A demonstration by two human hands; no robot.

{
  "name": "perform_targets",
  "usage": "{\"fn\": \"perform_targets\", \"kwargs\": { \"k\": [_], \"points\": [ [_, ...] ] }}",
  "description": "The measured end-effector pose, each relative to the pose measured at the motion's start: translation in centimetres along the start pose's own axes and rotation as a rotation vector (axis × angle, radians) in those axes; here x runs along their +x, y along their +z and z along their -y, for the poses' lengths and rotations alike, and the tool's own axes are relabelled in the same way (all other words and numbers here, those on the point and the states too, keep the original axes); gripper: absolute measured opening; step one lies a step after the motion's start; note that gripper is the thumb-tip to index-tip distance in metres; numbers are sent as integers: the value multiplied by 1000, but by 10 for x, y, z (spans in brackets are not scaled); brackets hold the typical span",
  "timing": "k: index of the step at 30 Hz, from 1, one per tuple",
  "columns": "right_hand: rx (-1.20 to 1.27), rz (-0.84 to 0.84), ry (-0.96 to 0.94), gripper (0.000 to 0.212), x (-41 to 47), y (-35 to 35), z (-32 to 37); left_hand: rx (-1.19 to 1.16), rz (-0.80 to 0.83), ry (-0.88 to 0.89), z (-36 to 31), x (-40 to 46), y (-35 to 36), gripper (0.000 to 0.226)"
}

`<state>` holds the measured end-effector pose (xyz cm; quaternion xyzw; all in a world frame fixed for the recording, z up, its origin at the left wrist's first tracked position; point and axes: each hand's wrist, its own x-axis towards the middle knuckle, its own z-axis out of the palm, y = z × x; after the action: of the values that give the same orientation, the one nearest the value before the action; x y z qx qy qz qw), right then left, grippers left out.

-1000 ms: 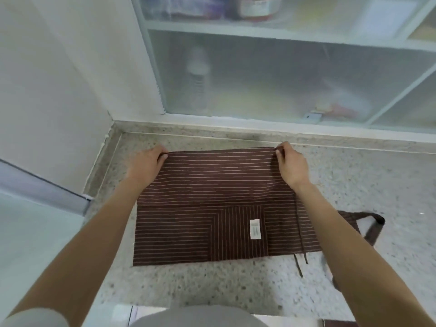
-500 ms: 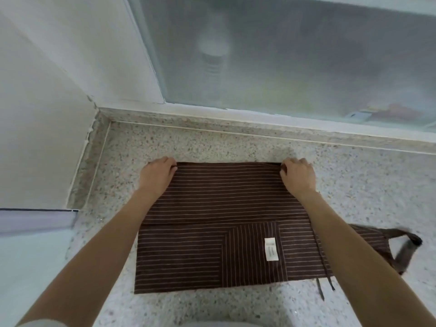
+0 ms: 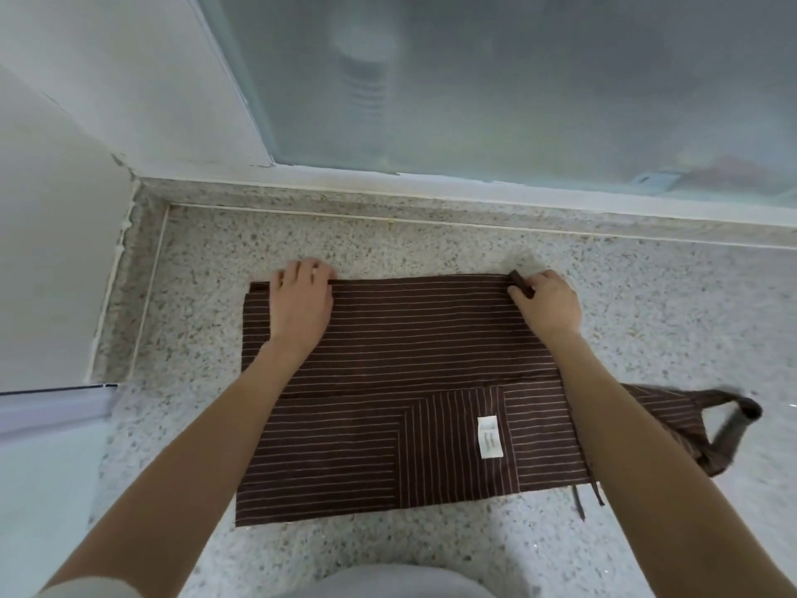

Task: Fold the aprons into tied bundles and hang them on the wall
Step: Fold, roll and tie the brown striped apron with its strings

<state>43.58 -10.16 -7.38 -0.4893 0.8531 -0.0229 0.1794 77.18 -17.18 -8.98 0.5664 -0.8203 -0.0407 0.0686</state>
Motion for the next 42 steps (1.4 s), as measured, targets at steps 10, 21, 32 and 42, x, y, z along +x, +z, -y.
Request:
{"fn": "perform_targets", "kwargs": {
  "k": [10, 21, 32, 42],
  "points": [
    [678, 94, 146, 13, -3, -22, -29, -118, 539, 387, -174, 7, 35, 84],
    [-29, -25, 30, 23, 45, -81, -101, -137, 504, 341, -178, 14, 37, 89],
    [140, 1, -189, 51, 31, -44, -131, -165, 307, 286, -217, 26, 28, 61],
    [191, -92, -207, 40, -79, -8, -142, -99, 410, 414, -264, 15, 33, 73]
  ]
}}
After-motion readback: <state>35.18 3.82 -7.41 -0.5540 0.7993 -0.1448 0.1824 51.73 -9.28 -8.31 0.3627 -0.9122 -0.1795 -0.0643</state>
